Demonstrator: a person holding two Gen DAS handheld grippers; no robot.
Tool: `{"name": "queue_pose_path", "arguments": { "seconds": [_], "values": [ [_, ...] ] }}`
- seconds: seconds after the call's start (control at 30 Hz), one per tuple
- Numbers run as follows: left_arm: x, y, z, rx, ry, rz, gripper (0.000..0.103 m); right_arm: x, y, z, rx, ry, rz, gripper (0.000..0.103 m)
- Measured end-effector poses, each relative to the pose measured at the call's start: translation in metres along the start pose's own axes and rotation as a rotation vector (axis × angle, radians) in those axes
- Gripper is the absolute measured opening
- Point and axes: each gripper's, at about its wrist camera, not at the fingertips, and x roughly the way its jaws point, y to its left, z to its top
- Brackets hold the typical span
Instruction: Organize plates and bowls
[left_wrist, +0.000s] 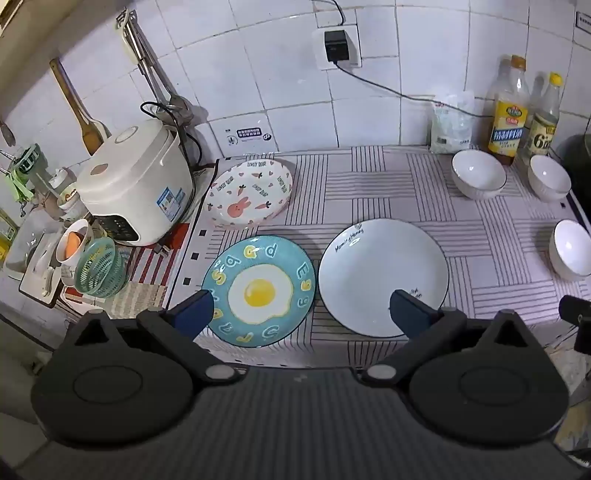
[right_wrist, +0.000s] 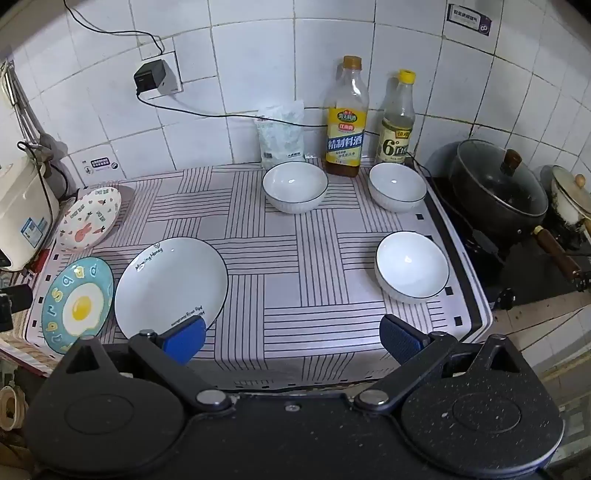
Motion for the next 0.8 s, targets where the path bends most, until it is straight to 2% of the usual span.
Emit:
{"name": "queue_pose_path", "arguments": {
  "seconds": [0.3, 0.37, 0.53, 0.8],
  "values": [
    [0.000, 0.006, 0.003, -0.057, 0.010, 0.006, 0.100, 0.004, 0.013, -0.012, -0.064, 0.018, -0.011, 0.102],
    [0.001, 0.007, -0.006, -0.032, 0.009, -0.026, 0.102, 0.001, 0.017, -0.010, -0.079, 0.027, -0.016, 0.102],
    [0.000, 0.005, -0.013, -0.017, 0.002, -0.028, 0.102, 0.002, 0.015, -0.013, -0.082, 0.040, -0.001, 0.102],
    [0.001, 0.014, -0.018, -0.071, -0.003, -0.073, 0.102, 0.003, 0.019, -0.018, -0.095, 0.042, 0.001, 0.102]
  ]
}}
